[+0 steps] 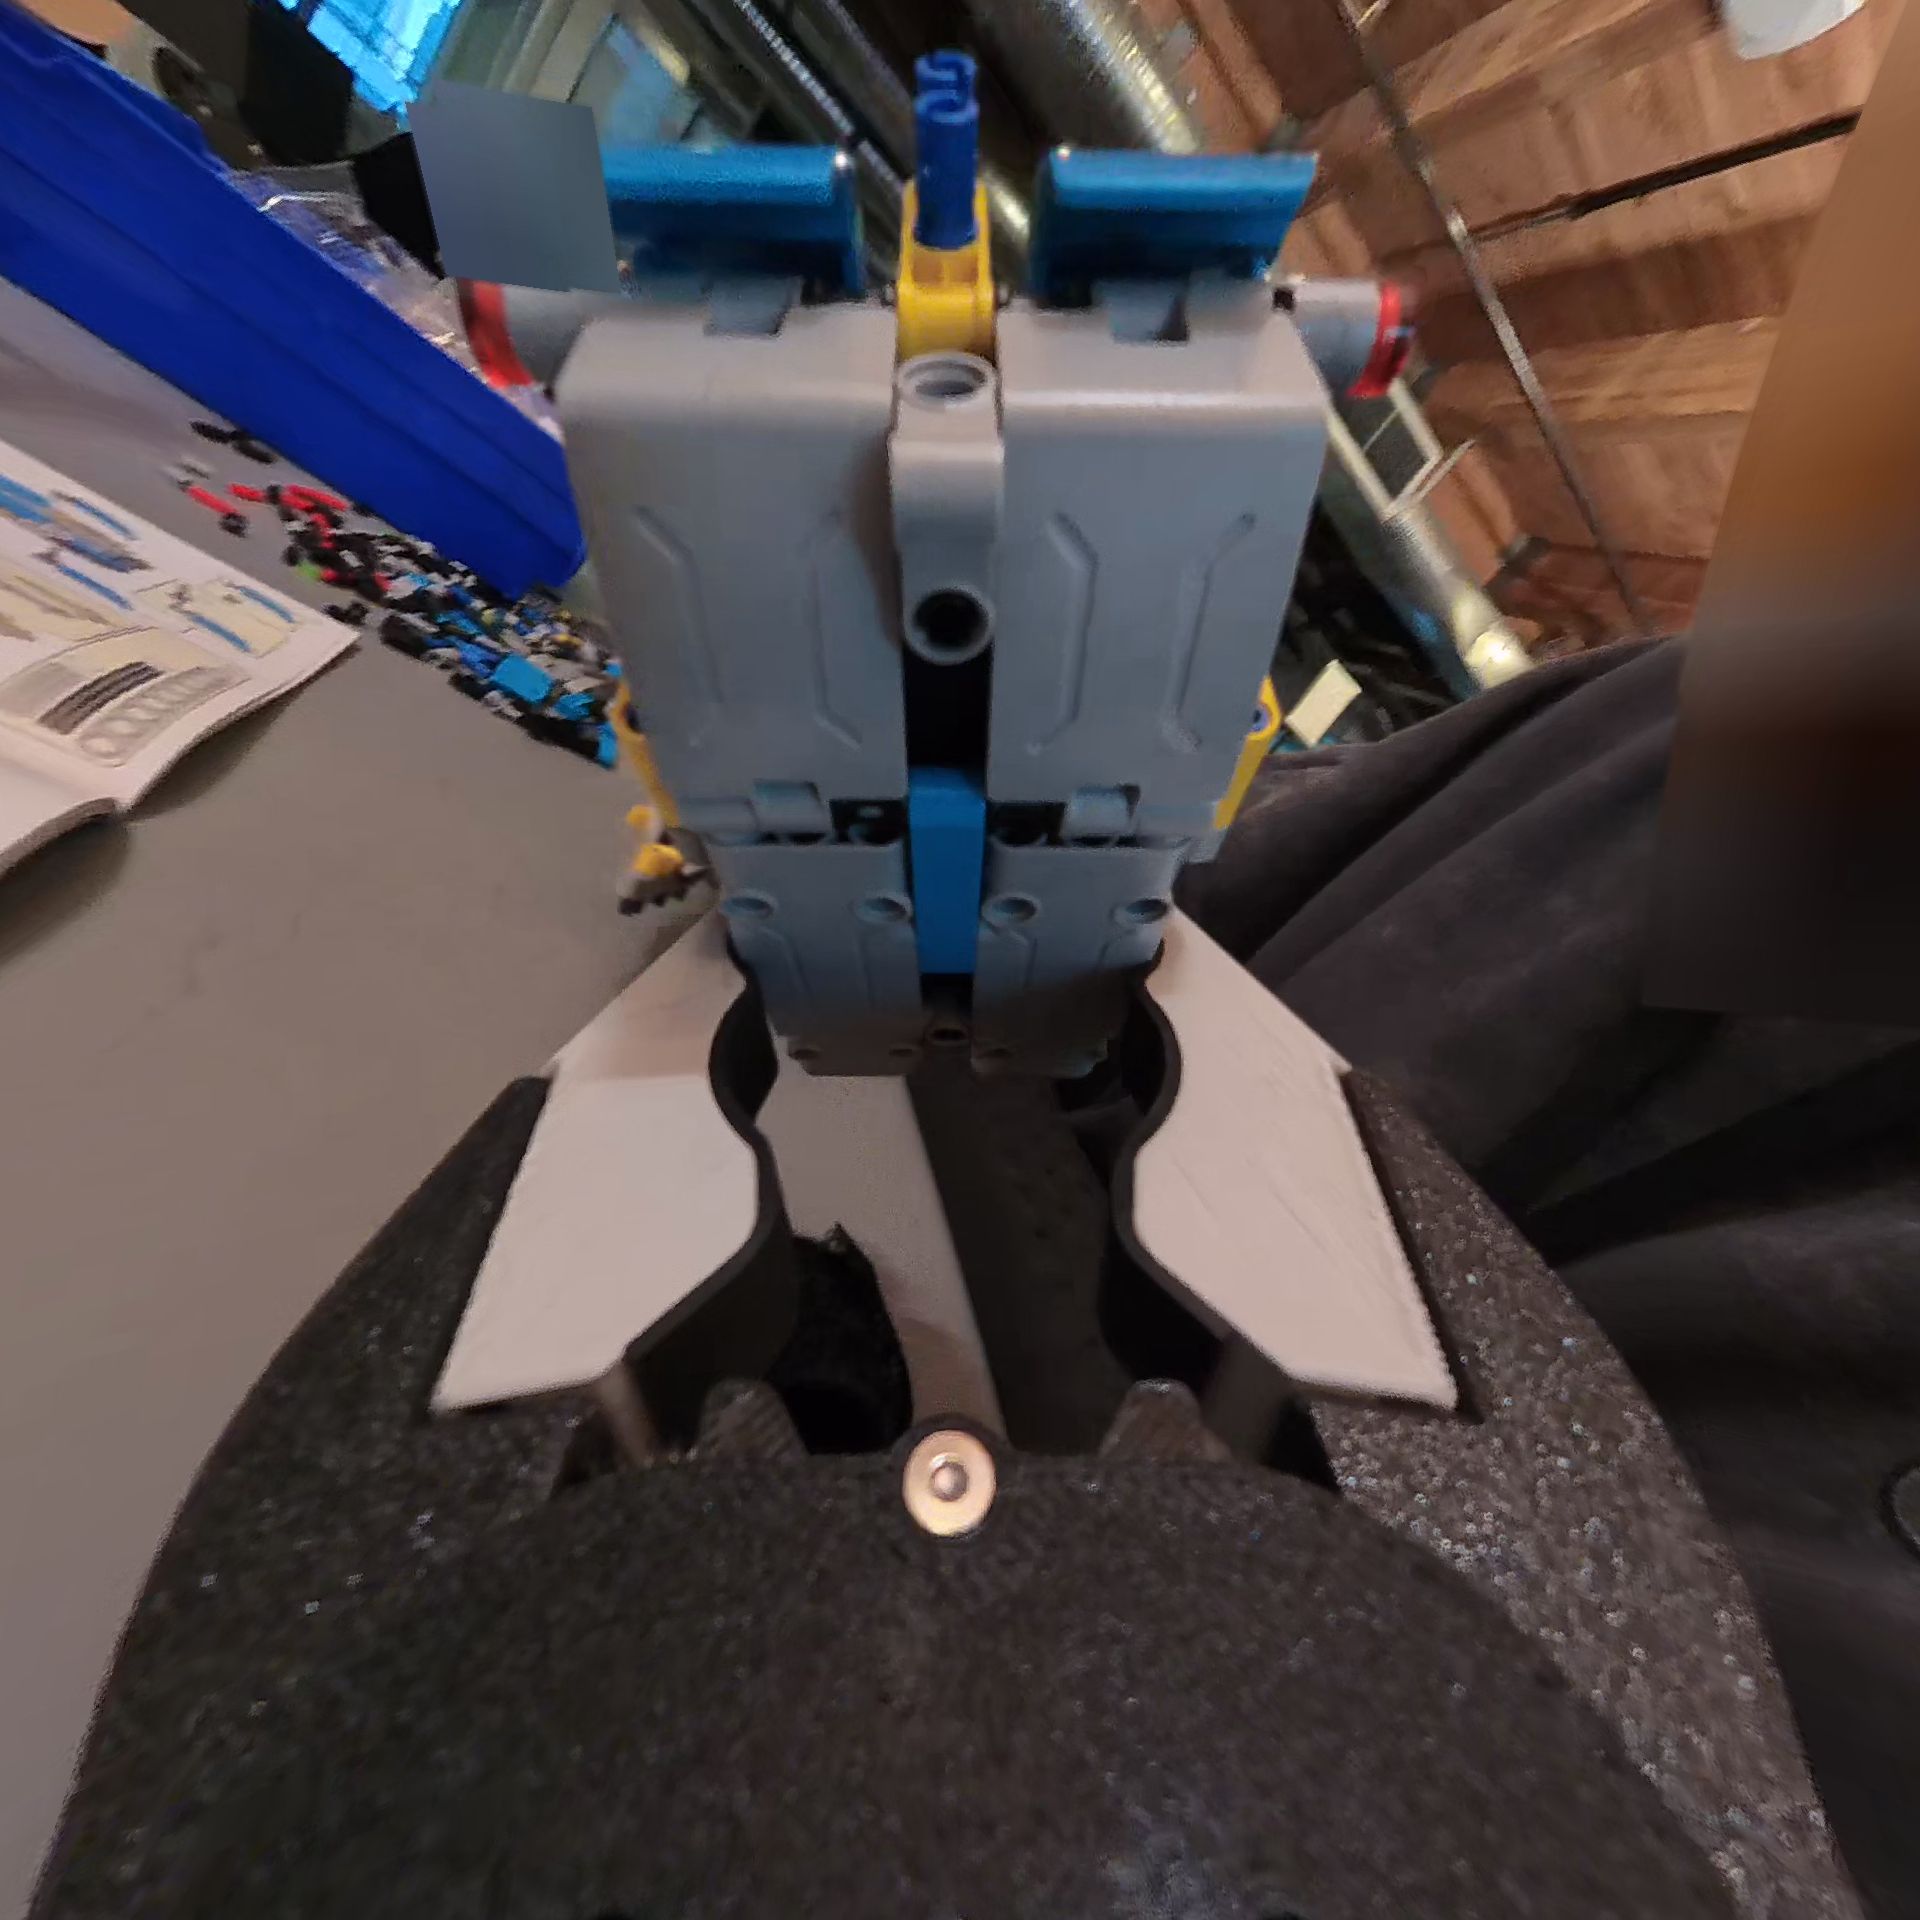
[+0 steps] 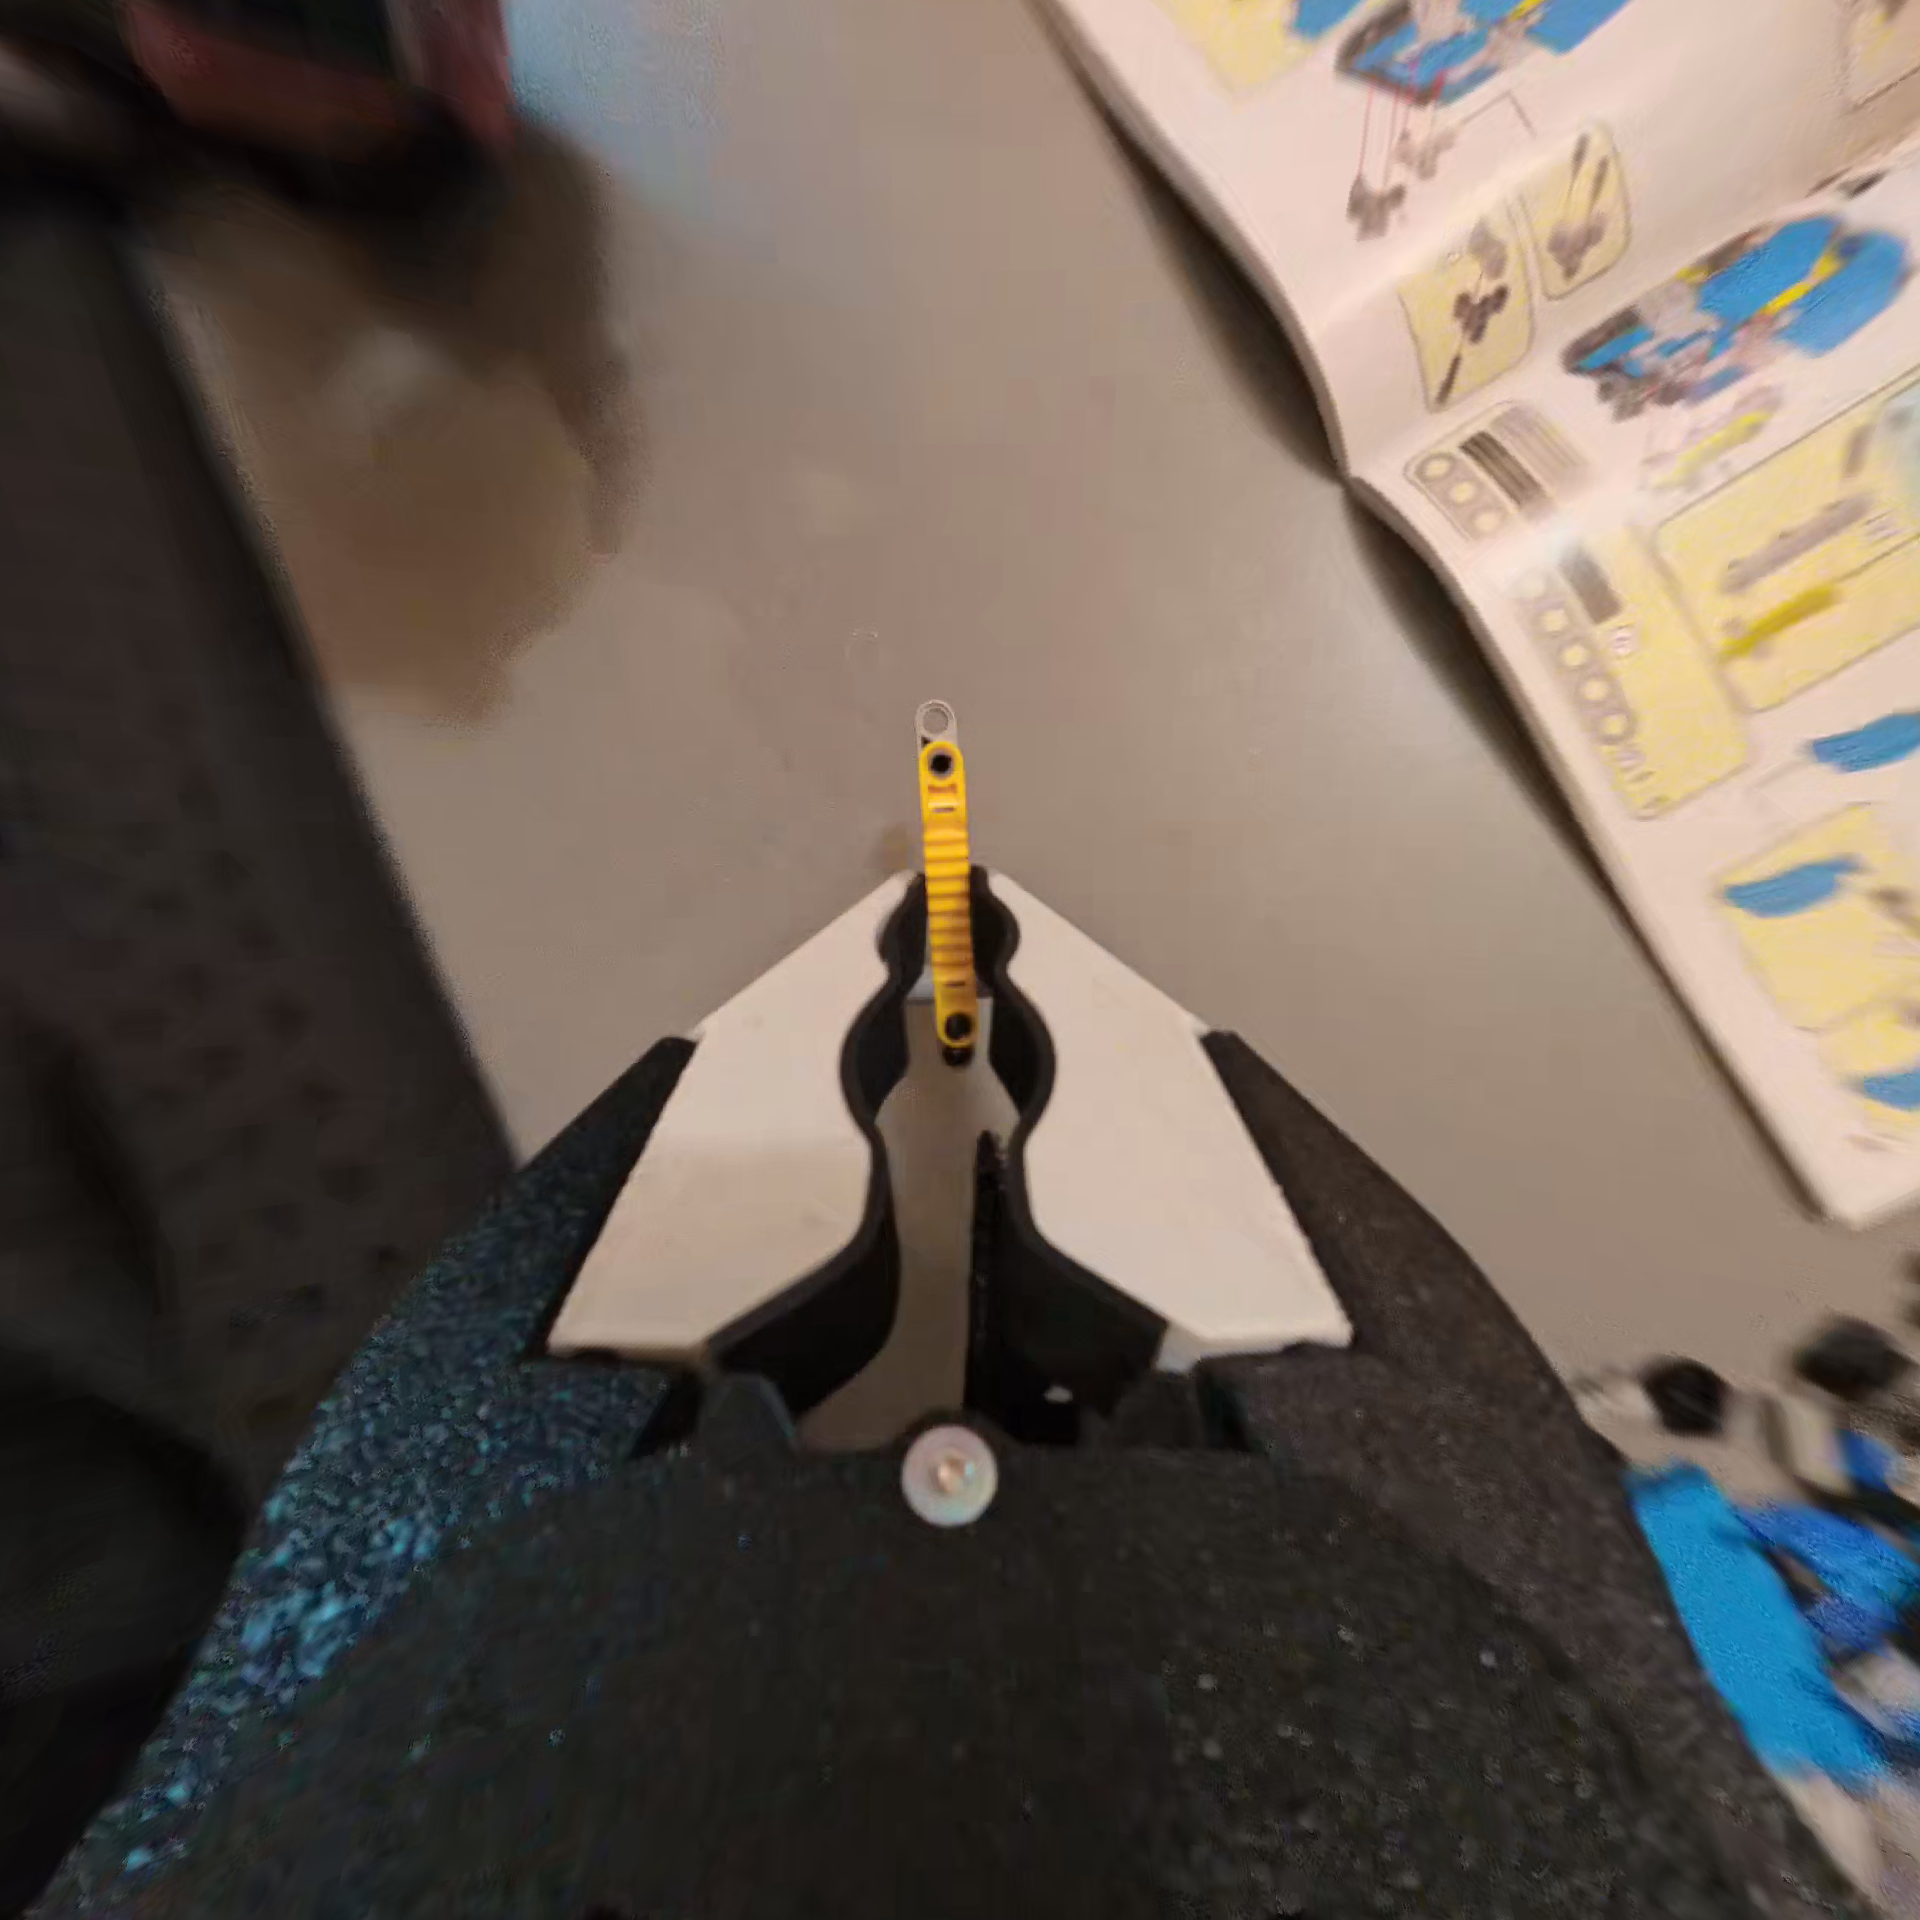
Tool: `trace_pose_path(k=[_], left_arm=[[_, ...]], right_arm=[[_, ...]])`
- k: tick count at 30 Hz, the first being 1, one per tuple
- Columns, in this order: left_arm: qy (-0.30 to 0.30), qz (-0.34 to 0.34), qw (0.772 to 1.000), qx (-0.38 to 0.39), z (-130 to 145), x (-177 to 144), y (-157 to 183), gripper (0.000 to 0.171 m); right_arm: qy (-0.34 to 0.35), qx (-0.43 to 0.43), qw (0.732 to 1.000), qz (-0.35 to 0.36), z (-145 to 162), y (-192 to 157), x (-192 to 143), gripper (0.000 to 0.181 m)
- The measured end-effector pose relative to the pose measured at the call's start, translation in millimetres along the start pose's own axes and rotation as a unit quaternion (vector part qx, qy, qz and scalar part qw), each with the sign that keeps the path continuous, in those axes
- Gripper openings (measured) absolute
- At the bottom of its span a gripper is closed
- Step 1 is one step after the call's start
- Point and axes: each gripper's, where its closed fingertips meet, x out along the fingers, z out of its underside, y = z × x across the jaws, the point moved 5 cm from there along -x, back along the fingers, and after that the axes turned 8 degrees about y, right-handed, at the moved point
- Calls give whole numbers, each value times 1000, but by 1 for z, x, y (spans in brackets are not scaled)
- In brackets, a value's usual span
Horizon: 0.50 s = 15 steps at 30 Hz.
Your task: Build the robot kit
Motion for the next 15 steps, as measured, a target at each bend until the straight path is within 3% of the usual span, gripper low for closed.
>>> trace_pose_path(k=[2,6,15], left_arm=[[-9,-11,1000,14,1,-1,-2,66],[-11,-4,1000,22,2,1,2,66],[-8,1,1000,17,2,1,3,66]], right_arm=[[-61,-63,995,46,5,-18,7,8],[-127,-82,987,53,15,-29,18,8],[-151,-100,982,48,17,-30,23,8]])
